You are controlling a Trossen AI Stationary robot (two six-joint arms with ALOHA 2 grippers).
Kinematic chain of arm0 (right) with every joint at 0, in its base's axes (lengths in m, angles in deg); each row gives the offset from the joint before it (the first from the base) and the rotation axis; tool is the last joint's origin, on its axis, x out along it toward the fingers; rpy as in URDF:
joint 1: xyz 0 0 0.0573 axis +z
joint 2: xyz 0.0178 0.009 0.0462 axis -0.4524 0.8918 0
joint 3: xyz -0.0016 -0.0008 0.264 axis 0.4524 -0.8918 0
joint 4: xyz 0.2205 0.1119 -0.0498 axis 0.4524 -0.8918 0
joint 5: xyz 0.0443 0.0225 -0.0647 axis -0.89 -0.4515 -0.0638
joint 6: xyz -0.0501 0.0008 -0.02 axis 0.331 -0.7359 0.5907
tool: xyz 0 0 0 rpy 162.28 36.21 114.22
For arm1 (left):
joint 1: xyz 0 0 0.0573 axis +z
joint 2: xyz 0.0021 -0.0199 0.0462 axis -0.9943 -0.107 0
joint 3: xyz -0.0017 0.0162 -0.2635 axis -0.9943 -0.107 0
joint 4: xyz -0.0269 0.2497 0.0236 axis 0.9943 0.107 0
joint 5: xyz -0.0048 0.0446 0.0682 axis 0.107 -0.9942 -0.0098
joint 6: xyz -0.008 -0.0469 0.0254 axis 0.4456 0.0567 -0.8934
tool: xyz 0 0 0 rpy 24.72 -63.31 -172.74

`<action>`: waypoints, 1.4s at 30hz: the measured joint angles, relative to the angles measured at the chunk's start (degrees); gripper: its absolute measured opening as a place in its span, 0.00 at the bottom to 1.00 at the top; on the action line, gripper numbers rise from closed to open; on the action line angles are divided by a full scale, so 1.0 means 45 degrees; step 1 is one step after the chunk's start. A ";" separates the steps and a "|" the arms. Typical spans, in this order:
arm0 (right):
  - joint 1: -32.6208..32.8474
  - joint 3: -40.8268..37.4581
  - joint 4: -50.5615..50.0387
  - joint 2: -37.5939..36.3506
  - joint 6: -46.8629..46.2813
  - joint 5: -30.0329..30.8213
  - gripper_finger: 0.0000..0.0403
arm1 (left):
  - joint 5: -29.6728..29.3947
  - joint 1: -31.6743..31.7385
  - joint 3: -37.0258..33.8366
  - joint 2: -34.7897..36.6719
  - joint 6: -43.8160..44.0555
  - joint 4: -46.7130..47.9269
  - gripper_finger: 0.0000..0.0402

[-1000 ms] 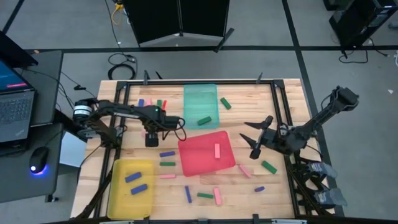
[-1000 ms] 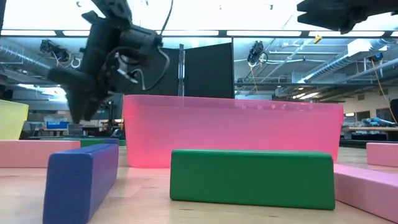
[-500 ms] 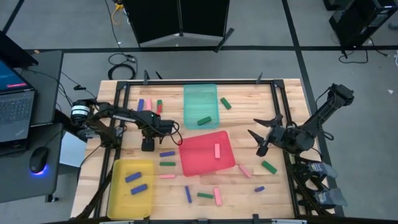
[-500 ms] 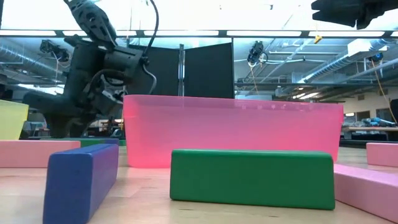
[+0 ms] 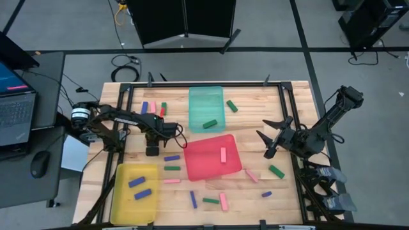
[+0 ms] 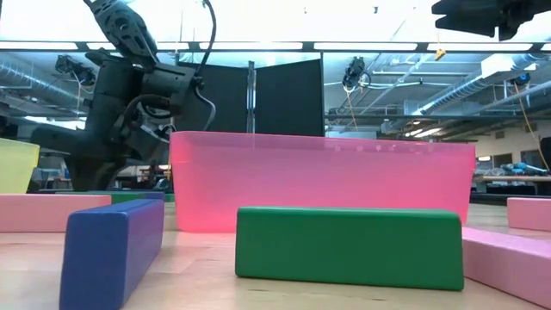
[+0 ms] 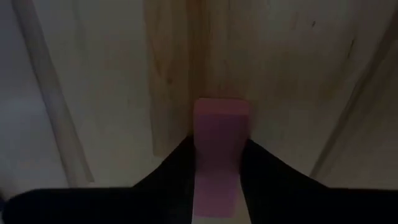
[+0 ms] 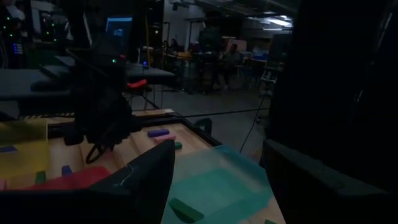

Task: Sort blocks
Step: Put the pink block into the pink bin, then put the green block into the green bin

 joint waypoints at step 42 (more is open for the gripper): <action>0.0344 0.0350 0.2176 0.1705 -0.0367 -0.0763 0.63 | 0.0199 -0.4148 0.3437 -0.0937 0.4954 -1.1944 0.69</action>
